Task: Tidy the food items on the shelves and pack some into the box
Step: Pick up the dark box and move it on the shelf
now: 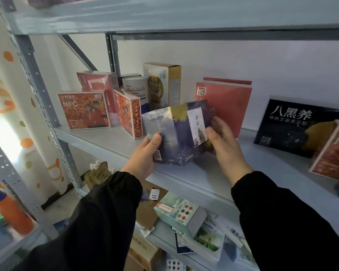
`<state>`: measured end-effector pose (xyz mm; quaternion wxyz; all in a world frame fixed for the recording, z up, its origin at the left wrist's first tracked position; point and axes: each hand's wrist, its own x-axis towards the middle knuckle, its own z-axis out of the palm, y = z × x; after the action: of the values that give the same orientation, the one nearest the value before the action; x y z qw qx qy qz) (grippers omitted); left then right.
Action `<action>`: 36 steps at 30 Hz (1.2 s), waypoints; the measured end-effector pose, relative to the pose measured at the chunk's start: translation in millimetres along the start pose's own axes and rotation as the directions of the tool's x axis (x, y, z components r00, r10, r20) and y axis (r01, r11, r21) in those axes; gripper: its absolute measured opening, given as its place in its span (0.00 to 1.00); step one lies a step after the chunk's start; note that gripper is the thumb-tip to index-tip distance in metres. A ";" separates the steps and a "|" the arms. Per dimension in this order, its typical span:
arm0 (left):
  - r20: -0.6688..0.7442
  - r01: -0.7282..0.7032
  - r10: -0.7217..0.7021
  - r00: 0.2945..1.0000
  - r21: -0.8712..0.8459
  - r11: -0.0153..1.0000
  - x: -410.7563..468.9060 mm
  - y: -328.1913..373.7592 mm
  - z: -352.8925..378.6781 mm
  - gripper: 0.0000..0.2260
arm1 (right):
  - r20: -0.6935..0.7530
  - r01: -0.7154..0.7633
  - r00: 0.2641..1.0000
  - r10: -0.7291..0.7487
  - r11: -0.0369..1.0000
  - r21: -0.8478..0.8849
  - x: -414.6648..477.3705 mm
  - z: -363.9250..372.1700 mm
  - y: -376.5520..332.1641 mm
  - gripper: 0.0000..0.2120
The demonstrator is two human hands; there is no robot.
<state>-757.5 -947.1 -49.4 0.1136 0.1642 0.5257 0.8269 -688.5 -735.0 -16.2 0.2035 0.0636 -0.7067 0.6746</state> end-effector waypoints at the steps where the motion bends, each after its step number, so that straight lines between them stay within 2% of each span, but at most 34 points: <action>1: -0.009 -0.002 0.001 1.000 -0.025 1.000 -0.3 0.2 -0.5 0.19 | -0.038 -0.001 0.999 0.002 1.000 0.024 1.2 -0.4 -0.4 0.12; 4: -0.038 0.006 -0.009 0.999 -0.090 0.996 0.2 3.7 -0.7 0.24 | -0.148 -0.047 0.987 0.065 0.992 0.118 3.4 0.1 -3.9 0.11; 6: -0.030 0.017 -0.020 0.999 -0.115 0.993 1.6 3.5 -4.0 0.31 | -0.165 -0.069 0.981 0.097 0.984 0.166 5.9 0.6 -4.4 0.10; 8: -0.007 0.007 -0.008 1.000 -0.108 0.994 -0.9 6.1 -3.1 0.33 | -0.135 -0.081 0.984 0.114 0.970 0.227 8.2 2.5 -3.0 0.08; 11: -0.015 0.045 -0.046 0.999 -0.065 0.997 -2.2 8.3 -2.3 0.36 | -0.010 -0.152 0.986 0.164 0.932 0.330 8.3 4.7 -0.1 0.12; 15: -0.041 0.005 -0.003 0.999 0.047 0.999 -5.7 10.0 -0.3 0.32 | 0.041 -0.183 0.983 0.181 0.903 0.389 6.9 3.3 -0.9 0.12; 17: -0.091 -0.043 0.058 0.994 0.162 0.986 -8.4 12.7 3.4 0.15 | 0.029 -0.159 0.987 0.159 0.917 0.366 6.4 3.6 0.9 0.09; 18: -0.125 -0.041 0.065 0.990 0.188 0.981 -9.7 13.7 4.7 0.15 | 0.019 -0.145 0.989 0.147 0.927 0.345 5.9 3.4 1.7 0.07; 20: -0.188 -0.020 0.060 0.980 0.209 0.978 -6.1 12.6 0.1 0.40 | -0.005 -0.135 0.990 0.144 0.942 0.308 6.8 2.3 3.3 0.08; 21: -0.167 -0.032 0.060 0.984 0.166 0.986 -4.7 11.4 -1.0 0.47 | -0.019 -0.131 0.990 0.143 0.949 0.287 7.4 2.4 2.7 0.10; 23: -0.117 -0.005 0.000 0.993 -0.035 0.999 -9.4 14.8 3.5 0.44 | -0.026 -0.132 0.989 0.143 0.958 0.253 9.2 1.7 3.6 0.16; 25: -0.079 0.052 -0.063 0.995 -0.137 0.989 -9.9 14.0 3.9 0.41 | -0.022 -0.130 0.990 0.138 0.967 0.220 7.4 2.6 2.5 0.17; 28: -0.084 0.046 -0.052 0.995 -0.066 0.997 -9.2 12.5 4.3 0.42 | -0.028 -0.128 0.990 0.135 0.977 0.169 4.8 0.6 1.1 0.11; 30: -0.082 0.052 -0.056 0.995 -0.053 0.997 -10.6 14.5 7.5 0.41 | -0.023 -0.145 0.988 0.152 0.972 0.183 2.8 -0.9 -2.2 0.11; 33: -0.123 0.056 -0.069 0.990 -0.104 0.993 -5.0 13.8 7.9 0.30 | -0.037 -0.149 0.987 0.158 0.972 0.181 5.0 -2.3 -1.1 0.15; 35: -0.177 0.071 -0.089 0.980 -0.106 0.992 -2.4 13.6 8.6 0.24 | -0.044 -0.160 0.984 0.173 0.963 0.215 7.2 -1.1 1.6 0.11; 36: -0.194 0.078 -0.095 0.976 -0.096 0.992 -1.0 13.2 7.9 0.23 | -0.055 -0.178 0.979 0.197 0.953 0.245 9.6 -1.3 4.2 0.14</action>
<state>-753.7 -946.4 -34.5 0.1036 0.0526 0.5041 0.8558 -698.5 -731.6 -16.6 0.1571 -0.0065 -0.6149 0.7728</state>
